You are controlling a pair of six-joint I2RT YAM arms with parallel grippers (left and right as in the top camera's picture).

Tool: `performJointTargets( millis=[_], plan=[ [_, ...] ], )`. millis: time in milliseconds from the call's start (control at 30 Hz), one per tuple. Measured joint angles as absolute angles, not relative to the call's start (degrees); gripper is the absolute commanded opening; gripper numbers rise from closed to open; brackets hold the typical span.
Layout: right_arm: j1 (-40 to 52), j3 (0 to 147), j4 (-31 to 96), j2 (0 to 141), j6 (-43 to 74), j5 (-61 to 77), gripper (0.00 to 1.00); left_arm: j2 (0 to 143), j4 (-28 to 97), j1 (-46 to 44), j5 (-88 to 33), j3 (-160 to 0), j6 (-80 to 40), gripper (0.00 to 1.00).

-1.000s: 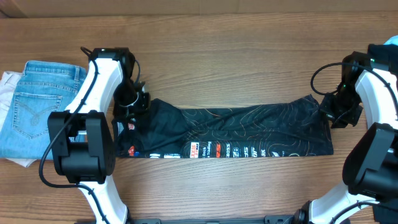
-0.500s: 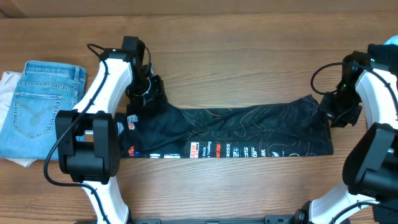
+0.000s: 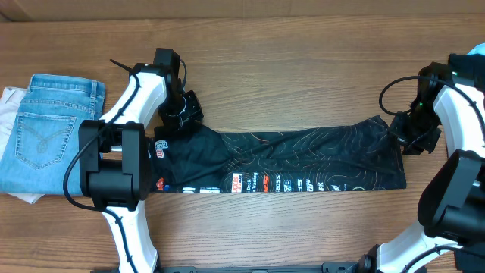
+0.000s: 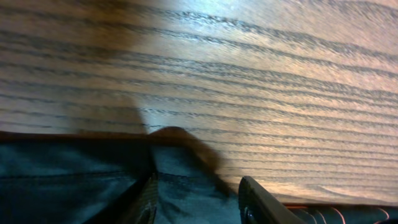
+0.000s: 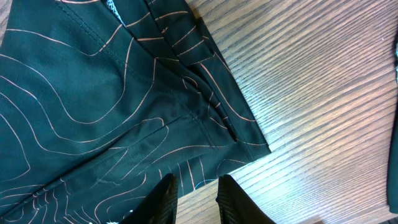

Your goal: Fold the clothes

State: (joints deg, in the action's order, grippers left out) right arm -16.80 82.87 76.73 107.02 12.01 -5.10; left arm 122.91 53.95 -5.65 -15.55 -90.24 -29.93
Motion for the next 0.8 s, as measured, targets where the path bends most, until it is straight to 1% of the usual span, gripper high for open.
performJointTargets(
  millis=[233,300,400,567,700,800],
  plan=[
    [-16.84,82.87,76.69,107.02,11.97,-4.91,0.26,123.00,54.17,-5.67,-14.26,-90.24,-30.11,0.41],
    [-16.84,82.87,76.71,107.04,11.97,-4.91,0.26,123.17,54.17,-5.72,-14.13,-90.24,-30.13,0.38],
    [-16.84,82.87,76.69,107.02,11.99,-4.91,0.26,123.76,54.17,-6.15,-13.89,-90.24,-30.22,0.29],
    [-16.84,82.87,76.73,107.02,11.99,-4.91,0.26,124.03,54.17,-7.09,-12.84,-90.24,-30.30,0.26],
    [-16.84,82.87,76.71,107.04,11.97,-4.91,0.26,124.05,54.17,-7.53,-12.36,-90.24,-30.70,0.04],
    [-16.84,82.87,76.73,107.02,11.97,-4.89,0.26,124.05,54.17,-7.53,-12.21,-90.24,-30.44,0.04]
  ],
)
